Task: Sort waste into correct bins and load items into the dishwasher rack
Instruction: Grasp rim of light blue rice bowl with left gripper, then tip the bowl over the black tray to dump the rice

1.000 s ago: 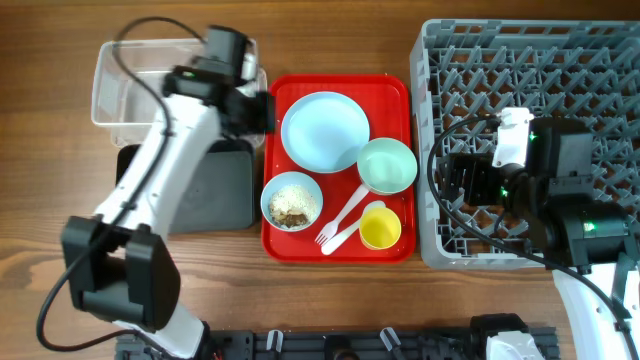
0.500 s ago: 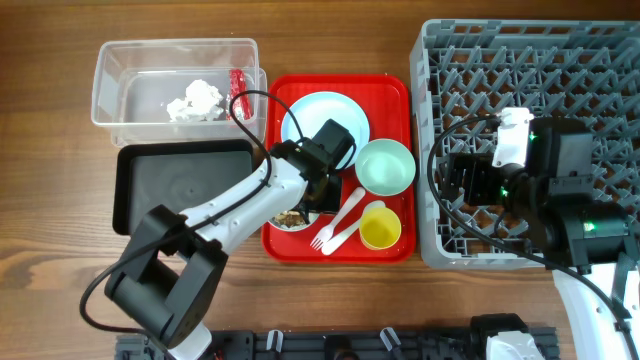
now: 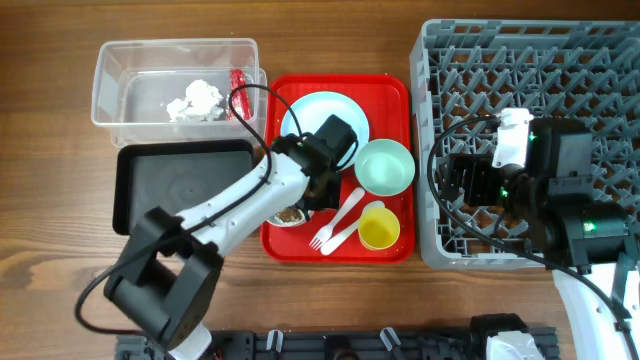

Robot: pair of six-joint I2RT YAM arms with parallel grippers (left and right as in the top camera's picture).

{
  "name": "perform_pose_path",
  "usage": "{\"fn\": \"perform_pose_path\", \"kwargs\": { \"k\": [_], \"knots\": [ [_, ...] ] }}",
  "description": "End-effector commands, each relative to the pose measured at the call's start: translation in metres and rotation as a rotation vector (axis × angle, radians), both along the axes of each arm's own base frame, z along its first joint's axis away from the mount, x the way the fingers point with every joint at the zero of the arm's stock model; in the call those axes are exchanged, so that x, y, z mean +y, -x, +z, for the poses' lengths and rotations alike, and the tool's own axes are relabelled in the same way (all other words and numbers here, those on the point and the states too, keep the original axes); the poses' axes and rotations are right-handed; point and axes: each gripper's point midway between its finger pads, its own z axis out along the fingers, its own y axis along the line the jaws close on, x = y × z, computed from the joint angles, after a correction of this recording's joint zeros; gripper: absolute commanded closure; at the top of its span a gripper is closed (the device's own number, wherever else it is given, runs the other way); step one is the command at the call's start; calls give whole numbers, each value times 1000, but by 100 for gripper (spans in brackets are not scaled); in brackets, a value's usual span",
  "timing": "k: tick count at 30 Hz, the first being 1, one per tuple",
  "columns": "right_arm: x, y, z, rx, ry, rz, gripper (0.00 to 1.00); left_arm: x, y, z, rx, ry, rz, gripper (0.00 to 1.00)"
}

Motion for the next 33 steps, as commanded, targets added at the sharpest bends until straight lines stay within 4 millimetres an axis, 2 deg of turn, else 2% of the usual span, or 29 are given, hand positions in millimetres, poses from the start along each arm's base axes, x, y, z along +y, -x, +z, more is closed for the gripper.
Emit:
{"fn": "perform_pose_path", "kwargs": {
  "k": [1, 3, 6, 11, 15, 22, 27, 33],
  "knots": [
    [2, -2, 8, -24, -2, 23, 1, 8, -21, 49, -102, 86, 47, 96],
    [2, -2, 8, -24, -2, 23, 0, 29, -30, 63, -126, 101, 111, 96],
    [2, -2, 8, -24, -2, 23, 0, 56, -45, 83, -125, 213, 132, 96],
    [2, -2, 8, -21, -2, 23, 0, 95, -64, 96, -55, 544, 169, 96],
    [2, -2, 8, -21, -3, 22, 0, 131, -62, 87, -66, 782, 202, 96],
    [2, -1, 8, -20, -4, 22, 0, 179, -52, 92, -146, 1176, 326, 96],
    [2, -1, 8, -20, -4, 22, 0, 211, -54, 122, -188, 1507, 460, 96],
    [2, -1, 8, -20, -4, 22, 0, 228, -54, 122, -132, 1540, 594, 96]
  ]
}}
